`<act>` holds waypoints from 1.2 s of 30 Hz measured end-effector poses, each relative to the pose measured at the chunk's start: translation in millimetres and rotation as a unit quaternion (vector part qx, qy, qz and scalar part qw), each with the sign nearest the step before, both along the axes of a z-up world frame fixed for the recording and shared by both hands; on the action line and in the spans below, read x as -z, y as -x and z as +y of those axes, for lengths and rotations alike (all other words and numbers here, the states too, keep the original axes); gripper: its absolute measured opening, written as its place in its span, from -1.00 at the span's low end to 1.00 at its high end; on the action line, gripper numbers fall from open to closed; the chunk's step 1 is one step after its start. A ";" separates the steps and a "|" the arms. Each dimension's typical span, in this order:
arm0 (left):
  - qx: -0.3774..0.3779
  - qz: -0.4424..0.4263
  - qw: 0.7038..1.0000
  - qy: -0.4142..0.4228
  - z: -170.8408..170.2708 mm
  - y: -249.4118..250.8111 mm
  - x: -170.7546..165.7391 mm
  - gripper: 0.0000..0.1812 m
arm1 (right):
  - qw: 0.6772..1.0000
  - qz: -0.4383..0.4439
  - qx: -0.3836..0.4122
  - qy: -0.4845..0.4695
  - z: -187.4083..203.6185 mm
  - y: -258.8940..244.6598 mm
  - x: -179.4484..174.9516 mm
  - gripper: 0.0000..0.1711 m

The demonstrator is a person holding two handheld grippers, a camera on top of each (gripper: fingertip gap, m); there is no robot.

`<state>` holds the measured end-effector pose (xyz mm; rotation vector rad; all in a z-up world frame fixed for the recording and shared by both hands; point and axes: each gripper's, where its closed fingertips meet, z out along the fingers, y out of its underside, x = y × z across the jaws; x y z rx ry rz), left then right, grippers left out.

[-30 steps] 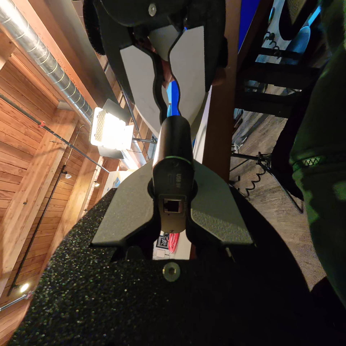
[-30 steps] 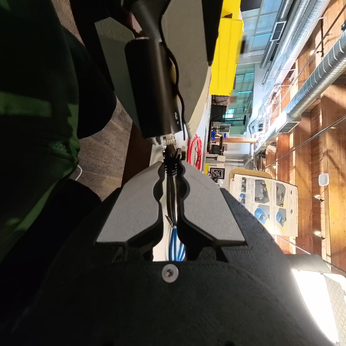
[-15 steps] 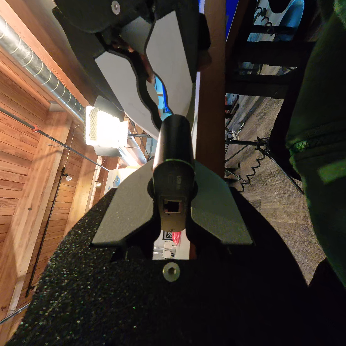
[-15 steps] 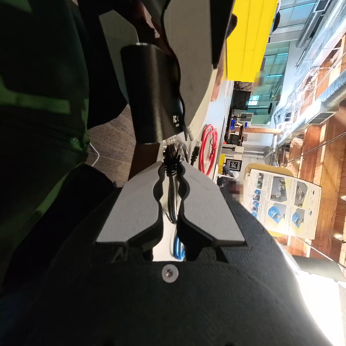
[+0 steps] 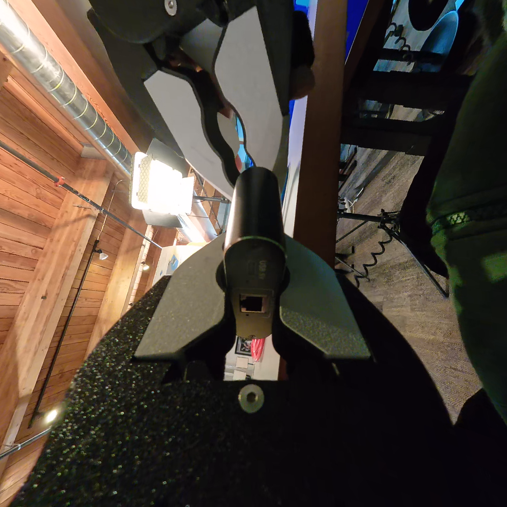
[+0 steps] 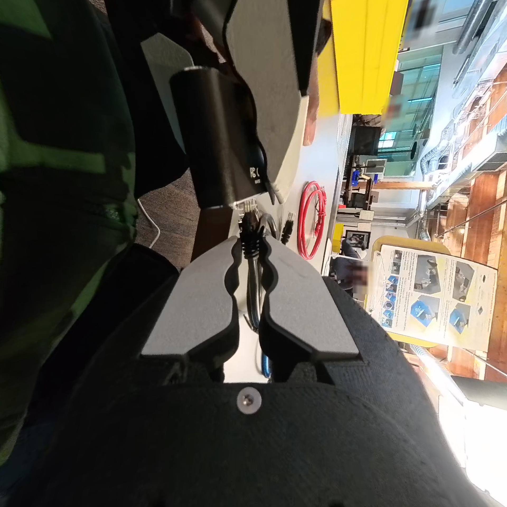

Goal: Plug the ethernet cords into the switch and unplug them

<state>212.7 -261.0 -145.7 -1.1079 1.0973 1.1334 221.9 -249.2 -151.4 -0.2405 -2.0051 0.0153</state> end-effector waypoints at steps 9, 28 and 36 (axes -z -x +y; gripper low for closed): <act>0.015 -0.019 1.000 -0.012 -3.6 -1.7 -3.3 -0.69 | 0.999 -0.014 -0.008 -0.032 -2.4 -0.5 -4.5 -0.86; 0.013 -0.025 1.000 -0.014 -5.1 0.6 -4.9 -0.69 | 0.998 -0.003 0.003 -0.057 -3.0 1.9 -5.0 -0.87; 0.009 -0.020 1.000 -0.007 -2.7 1.0 -2.2 -0.69 | 0.999 0.001 0.006 -0.053 -1.6 2.6 -4.1 -0.87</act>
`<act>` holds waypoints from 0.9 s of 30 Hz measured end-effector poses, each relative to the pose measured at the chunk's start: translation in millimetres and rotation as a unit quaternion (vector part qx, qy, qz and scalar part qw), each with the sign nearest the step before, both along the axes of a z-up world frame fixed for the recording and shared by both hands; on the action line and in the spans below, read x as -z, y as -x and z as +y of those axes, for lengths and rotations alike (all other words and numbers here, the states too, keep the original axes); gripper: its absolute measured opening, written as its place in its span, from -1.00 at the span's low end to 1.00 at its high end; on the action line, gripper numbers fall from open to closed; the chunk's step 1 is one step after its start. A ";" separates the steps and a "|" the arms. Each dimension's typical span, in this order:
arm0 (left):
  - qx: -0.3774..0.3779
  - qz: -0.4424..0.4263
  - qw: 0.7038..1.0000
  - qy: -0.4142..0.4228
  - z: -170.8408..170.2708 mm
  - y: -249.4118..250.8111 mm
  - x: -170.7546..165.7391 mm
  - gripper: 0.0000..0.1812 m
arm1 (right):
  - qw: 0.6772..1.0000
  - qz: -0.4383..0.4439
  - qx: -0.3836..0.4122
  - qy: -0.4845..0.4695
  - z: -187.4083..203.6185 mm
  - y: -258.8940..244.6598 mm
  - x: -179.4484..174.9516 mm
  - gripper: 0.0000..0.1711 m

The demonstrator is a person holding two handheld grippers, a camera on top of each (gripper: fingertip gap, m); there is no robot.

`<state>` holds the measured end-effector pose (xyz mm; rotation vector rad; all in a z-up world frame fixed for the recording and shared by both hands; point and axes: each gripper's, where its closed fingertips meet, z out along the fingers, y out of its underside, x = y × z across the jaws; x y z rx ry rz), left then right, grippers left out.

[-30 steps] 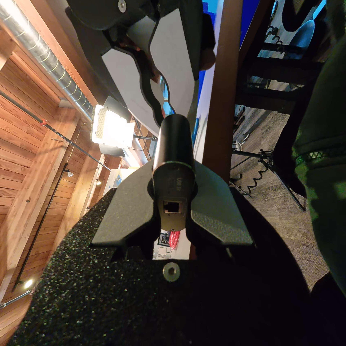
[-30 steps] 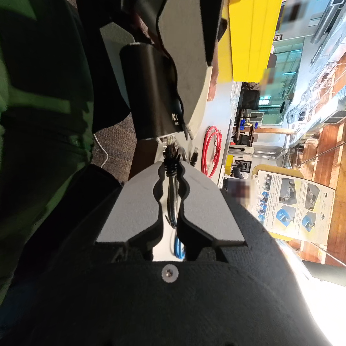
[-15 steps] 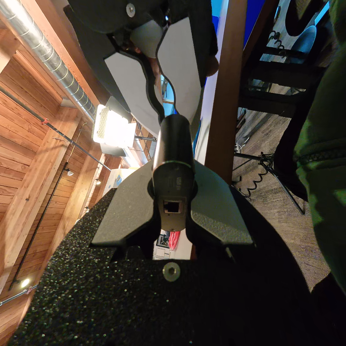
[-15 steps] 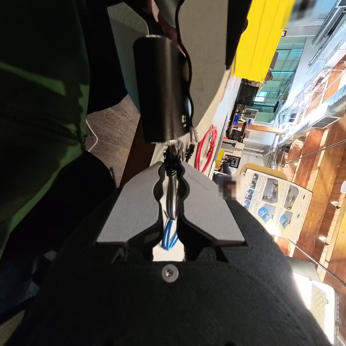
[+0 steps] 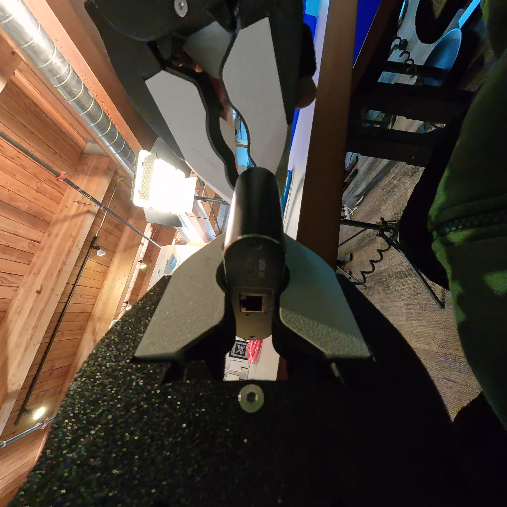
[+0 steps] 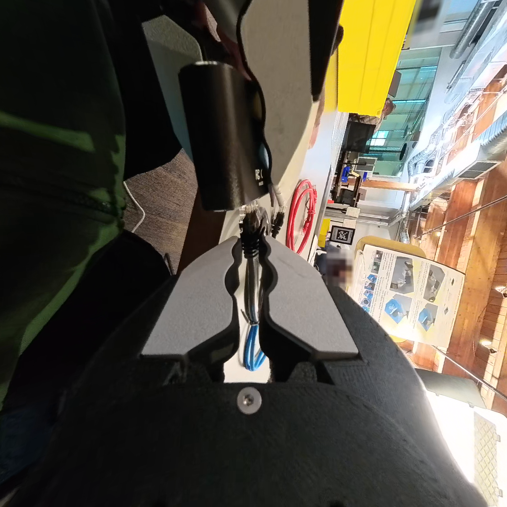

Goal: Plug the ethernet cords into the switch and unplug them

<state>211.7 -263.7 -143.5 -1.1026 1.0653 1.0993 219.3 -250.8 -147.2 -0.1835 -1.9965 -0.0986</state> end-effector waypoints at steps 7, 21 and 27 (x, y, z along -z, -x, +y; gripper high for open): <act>-0.004 0.007 1.000 0.006 1.7 0.4 2.5 -0.70 | 1.000 -0.008 -0.004 0.000 -0.7 -1.6 2.1 -0.87; -0.011 0.010 1.000 0.021 3.4 -0.5 6.7 -0.70 | 1.000 -0.012 -0.005 0.022 -2.7 3.0 10.1 -0.87; -0.010 0.007 1.000 0.027 3.7 -0.2 7.5 -0.69 | 1.000 -0.008 -0.005 0.017 -4.1 3.6 10.1 -0.88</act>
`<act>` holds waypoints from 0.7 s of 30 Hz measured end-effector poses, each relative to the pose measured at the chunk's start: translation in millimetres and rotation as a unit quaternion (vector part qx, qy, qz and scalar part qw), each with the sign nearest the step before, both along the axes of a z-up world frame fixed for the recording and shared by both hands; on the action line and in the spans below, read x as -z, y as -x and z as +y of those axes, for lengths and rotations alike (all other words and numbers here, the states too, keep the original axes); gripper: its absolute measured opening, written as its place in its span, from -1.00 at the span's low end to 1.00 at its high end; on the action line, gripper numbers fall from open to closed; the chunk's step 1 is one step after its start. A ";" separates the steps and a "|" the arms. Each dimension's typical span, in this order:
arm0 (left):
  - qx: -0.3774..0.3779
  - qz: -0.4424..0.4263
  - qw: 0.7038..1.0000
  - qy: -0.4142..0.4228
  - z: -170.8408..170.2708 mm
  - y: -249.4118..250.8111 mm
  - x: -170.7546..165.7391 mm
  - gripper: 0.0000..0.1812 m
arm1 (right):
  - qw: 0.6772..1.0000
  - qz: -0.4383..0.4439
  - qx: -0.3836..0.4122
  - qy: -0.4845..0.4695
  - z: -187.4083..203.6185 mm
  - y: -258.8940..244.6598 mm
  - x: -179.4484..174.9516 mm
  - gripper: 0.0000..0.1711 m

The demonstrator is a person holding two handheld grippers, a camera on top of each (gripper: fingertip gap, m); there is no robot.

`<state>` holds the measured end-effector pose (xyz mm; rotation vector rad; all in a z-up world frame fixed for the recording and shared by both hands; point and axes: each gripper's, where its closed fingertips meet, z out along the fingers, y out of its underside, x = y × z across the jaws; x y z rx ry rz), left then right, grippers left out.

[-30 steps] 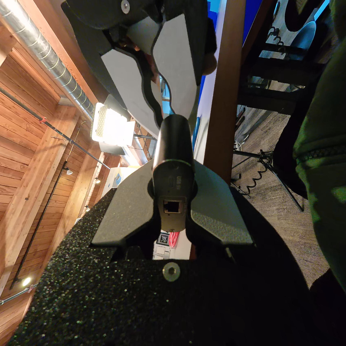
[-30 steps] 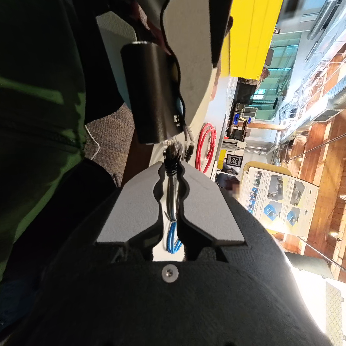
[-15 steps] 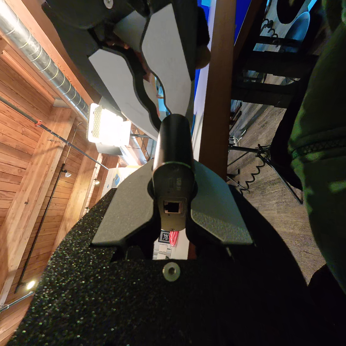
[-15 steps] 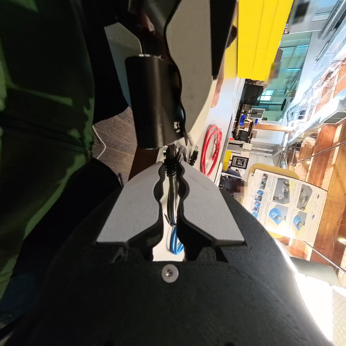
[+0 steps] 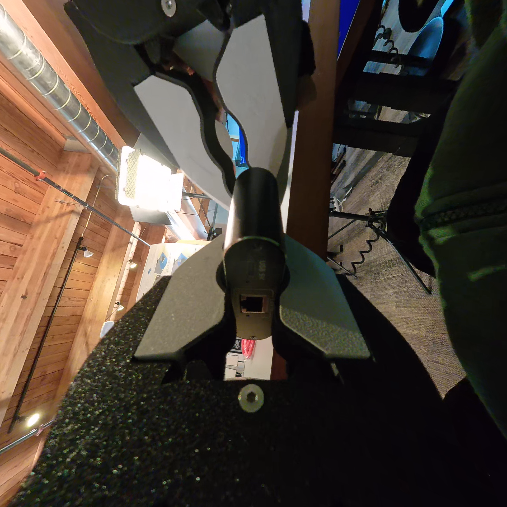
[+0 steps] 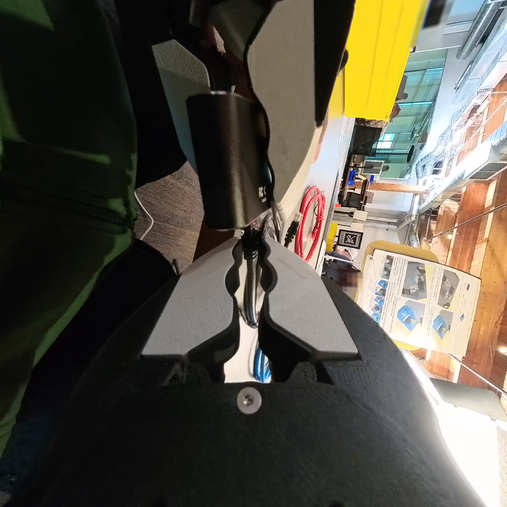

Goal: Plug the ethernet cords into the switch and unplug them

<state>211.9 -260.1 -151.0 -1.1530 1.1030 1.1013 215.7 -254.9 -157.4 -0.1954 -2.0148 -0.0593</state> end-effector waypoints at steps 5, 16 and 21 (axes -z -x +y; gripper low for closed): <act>0.000 -0.009 1.000 0.012 0.0 0.9 1.0 -0.69 | 1.000 0.004 0.001 -0.004 -2.0 1.1 0.8 -0.88; -0.025 -0.119 0.991 -0.052 -2.4 19.6 -34.5 -0.70 | 0.989 0.108 -0.028 0.099 2.1 2.2 -39.1 -0.76; -0.041 -0.175 0.980 -0.087 -14.8 43.0 -53.3 -0.69 | 0.973 0.112 -0.024 0.202 30.3 -5.9 -58.5 -0.74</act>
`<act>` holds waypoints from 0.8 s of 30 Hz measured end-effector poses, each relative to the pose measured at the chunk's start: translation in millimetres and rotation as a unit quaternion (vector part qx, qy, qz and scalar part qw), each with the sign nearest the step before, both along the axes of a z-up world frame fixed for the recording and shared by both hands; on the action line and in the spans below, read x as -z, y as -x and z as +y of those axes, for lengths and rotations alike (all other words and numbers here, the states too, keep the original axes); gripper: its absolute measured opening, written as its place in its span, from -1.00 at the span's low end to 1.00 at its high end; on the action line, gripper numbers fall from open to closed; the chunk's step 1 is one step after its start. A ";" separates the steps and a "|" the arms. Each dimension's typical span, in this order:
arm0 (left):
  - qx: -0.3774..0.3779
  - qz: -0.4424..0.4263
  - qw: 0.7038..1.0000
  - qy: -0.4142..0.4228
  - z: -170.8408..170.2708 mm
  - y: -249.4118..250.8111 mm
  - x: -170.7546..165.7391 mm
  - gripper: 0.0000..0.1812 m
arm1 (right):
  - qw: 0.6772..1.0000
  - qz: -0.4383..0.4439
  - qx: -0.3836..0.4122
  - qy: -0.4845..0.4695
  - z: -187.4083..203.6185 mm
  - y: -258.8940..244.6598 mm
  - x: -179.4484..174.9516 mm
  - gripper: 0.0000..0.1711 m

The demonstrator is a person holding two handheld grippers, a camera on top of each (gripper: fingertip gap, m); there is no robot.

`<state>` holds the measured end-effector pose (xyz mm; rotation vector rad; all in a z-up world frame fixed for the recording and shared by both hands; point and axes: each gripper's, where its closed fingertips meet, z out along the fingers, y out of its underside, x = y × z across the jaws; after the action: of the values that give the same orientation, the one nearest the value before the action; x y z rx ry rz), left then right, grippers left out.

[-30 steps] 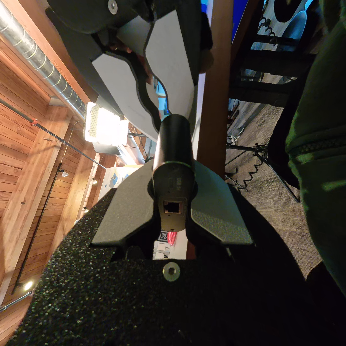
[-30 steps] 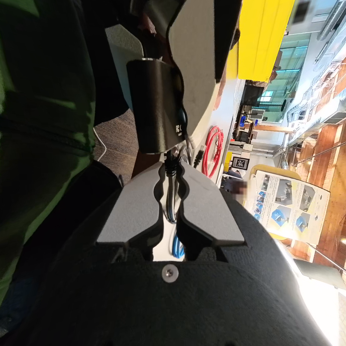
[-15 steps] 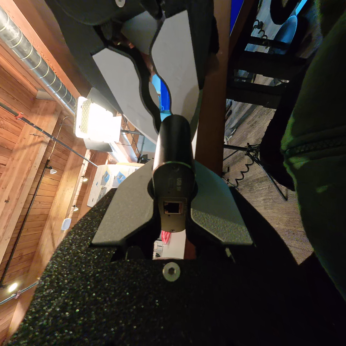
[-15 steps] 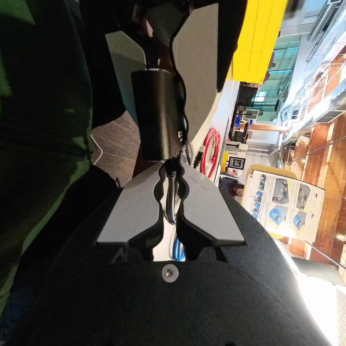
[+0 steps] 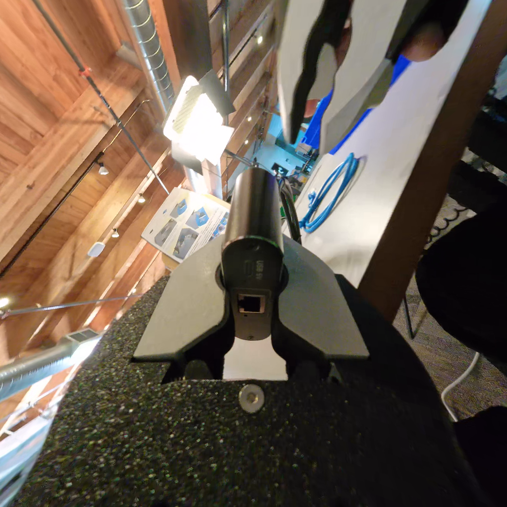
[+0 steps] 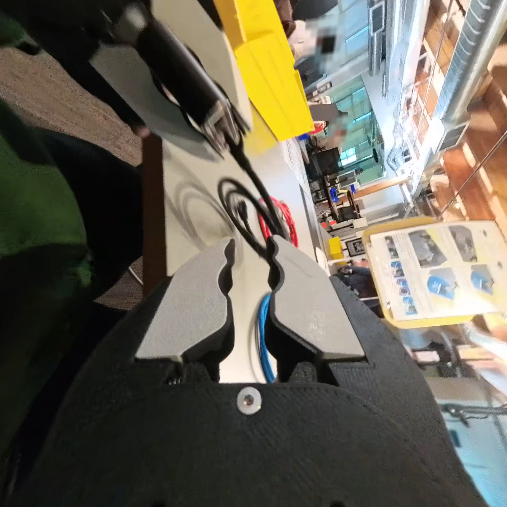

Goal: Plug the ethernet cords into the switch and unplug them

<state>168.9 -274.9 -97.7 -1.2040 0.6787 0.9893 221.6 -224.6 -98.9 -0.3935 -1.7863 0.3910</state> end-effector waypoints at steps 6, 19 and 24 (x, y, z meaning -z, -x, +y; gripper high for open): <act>-0.014 -0.029 0.999 -0.015 -7.6 17.1 -8.4 -0.68 | 0.992 -0.033 0.111 0.044 87.1 9.9 13.4 -0.74; -0.049 -0.017 0.999 0.001 -0.9 21.9 -2.4 -0.68 | 0.956 -0.107 0.153 0.228 144.7 13.2 35.2 -0.67; -0.054 -0.007 0.998 0.008 0.6 20.5 1.9 -0.65 | 0.959 -0.105 0.105 0.240 117.6 33.2 34.1 -0.69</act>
<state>148.4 -274.3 -99.6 -1.2712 0.6166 1.0656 188.4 -107.0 -132.9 -0.9890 -1.8207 0.6518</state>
